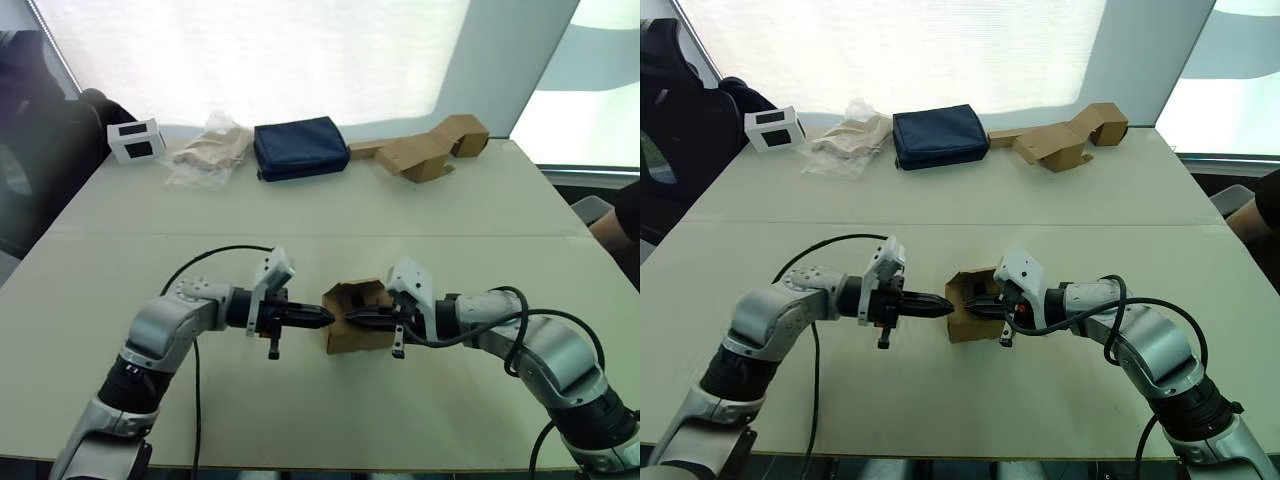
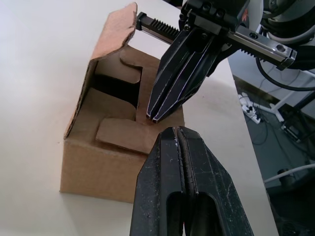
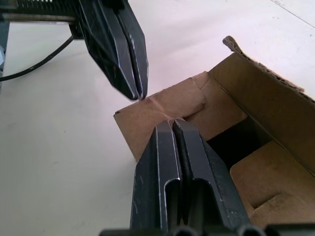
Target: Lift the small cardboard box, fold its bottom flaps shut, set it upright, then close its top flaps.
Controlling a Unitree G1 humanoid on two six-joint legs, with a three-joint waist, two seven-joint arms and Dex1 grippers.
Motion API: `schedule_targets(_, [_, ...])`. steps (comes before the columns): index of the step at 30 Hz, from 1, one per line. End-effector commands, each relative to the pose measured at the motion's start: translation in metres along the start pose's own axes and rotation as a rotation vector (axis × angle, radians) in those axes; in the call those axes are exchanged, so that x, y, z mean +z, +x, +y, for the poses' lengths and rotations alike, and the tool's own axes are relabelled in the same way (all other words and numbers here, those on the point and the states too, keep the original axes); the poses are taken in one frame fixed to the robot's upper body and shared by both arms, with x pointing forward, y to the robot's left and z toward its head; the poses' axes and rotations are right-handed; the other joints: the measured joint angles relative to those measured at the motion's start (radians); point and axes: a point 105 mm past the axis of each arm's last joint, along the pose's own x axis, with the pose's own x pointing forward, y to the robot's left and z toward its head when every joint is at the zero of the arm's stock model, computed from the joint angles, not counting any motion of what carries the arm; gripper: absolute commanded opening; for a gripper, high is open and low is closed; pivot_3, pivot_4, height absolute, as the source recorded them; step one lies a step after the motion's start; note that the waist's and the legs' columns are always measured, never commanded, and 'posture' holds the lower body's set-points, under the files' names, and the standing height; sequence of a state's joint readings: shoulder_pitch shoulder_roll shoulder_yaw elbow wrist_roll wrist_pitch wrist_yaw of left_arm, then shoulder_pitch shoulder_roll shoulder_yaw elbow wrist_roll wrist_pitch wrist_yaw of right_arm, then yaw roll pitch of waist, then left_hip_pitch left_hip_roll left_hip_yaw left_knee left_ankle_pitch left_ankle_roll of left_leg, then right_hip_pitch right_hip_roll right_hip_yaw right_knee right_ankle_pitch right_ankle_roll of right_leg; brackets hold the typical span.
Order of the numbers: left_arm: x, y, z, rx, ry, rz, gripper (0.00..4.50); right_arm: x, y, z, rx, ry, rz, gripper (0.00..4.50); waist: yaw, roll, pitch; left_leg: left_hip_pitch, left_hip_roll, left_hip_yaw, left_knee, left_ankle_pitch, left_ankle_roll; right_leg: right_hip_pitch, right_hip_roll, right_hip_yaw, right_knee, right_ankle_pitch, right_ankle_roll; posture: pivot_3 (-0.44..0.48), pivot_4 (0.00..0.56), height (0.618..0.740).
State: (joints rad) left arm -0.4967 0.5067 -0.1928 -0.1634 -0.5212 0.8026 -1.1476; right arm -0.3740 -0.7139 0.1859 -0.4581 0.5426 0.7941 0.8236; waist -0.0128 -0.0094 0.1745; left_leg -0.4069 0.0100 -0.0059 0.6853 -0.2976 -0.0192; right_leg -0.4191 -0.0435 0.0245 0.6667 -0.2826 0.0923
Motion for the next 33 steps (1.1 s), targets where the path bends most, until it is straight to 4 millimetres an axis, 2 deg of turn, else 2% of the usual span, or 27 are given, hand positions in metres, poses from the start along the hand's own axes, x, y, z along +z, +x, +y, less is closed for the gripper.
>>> schedule_targets(1, [-0.001,0.002,-0.003,-0.018,0.02,0.008,0.02,0.016,-0.004,0.002,-0.006,-0.05,-0.049,0.0,0.0,0.0,0.0,0.0,0.0,0.0,0.0,0.0,0.0,0.0,0.0,0.0,0.0,0.0,0.0,0.0,0.15,0.74])
schedule_targets(5, [-0.005,0.002,-0.001,-0.016,0.019,0.017,0.02,0.027,-0.008,0.007,0.015,-0.056,-0.099,0.0,0.001,0.0,0.0,0.0,0.0,0.0,0.0,0.0,0.0,0.0,0.0,0.0,0.0,0.0,0.0,0.0,0.15,0.74])
schedule_targets(8, [-0.006,0.001,0.001,-0.009,0.017,0.015,0.02,0.061,-0.025,0.012,0.057,-0.048,-0.232,0.0,0.0,0.0,0.0,0.0,0.0,0.0,0.0,0.0,0.0,0.0,0.0,0.0,0.0,0.0,0.0,0.0,0.15,0.74])
schedule_targets(10, [-0.006,0.001,0.002,-0.009,0.019,0.016,0.02,0.075,-0.033,0.002,0.013,-0.056,-0.277,0.0,0.0,0.0,0.0,0.0,0.0,0.0,0.0,0.0,0.0,0.0,0.0,0.0,0.0,0.0,0.0,0.0,0.15,0.74])
schedule_targets(12, [-0.005,0.0,0.003,-0.007,0.02,0.015,0.02,0.08,-0.034,-0.011,-0.049,-0.074,-0.282,0.0,0.001,0.0,0.0,0.001,0.0,0.0,0.0,0.0,0.0,0.001,0.0,0.0,0.0,0.0,0.0,0.0,0.15,0.74])
schedule_targets(14, [-0.004,0.0,0.003,-0.004,0.019,0.011,0.02,0.073,-0.027,-0.038,-0.2,-0.131,-0.241,0.0,0.0,0.0,0.0,0.001,0.0,0.0,0.0,0.0,0.0,0.001,0.0,0.0,0.0,0.0,0.0,0.0,0.15,0.74])
schedule_targets(15, [-0.004,0.0,0.003,-0.003,0.019,0.009,0.02,0.069,-0.025,-0.045,-0.239,-0.149,-0.221,0.0,0.0,0.0,0.0,0.001,0.0,0.0,0.0,0.0,0.0,0.001,0.0,0.0,0.0,0.0,0.0,0.0,0.15,0.74])
schedule_targets(18, [-0.003,0.0,0.004,-0.001,0.02,0.006,0.02,0.046,-0.015,-0.053,-0.265,-0.175,-0.106,0.0,0.0,0.0,0.0,0.001,0.0,0.001,0.0,0.0,0.0,0.001,0.0,0.0,0.0,0.0,0.0,0.0,0.15,0.74])
schedule_targets(21, [-0.002,0.001,0.004,0.005,0.022,0.001,0.02,0.025,-0.007,-0.044,-0.202,-0.176,-0.028,0.0,0.001,0.0,0.0,0.0,0.0,0.001,0.0,0.0,0.0,0.0,0.0,0.0,0.0,0.0,0.0,0.0,0.15,0.74])
schedule_targets(23, [-0.002,0.0,0.005,0.014,0.023,-0.002,0.02,0.02,-0.006,-0.035,-0.155,-0.161,-0.018,0.0,0.001,0.0,0.0,0.0,0.0,0.001,0.0,0.0,0.0,0.0,0.0,0.0,0.0,0.0,0.0,0.0,0.15,0.74])
schedule_targets(26, [0.001,-0.004,0.007,0.031,0.021,-0.012,0.02,0.016,-0.008,-0.023,-0.107,-0.137,-0.021,0.0,0.001,0.0,0.0,0.0,0.0,0.001,0.0,0.0,0.0,0.001,0.0,0.0,0.0,0.0,0.0,0.0,0.15,0.74])
schedule_targets(33, [0.018,-0.006,0.013,0.033,-0.014,-0.1,0.02,0.01,-0.009,-0.019,-0.113,-0.105,-0.018,0.0,0.001,0.0,0.0,0.001,0.0,0.0,0.0,0.0,0.0,0.001,0.0,0.0,0.0,0.0,0.0,0.0,0.15,0.74])
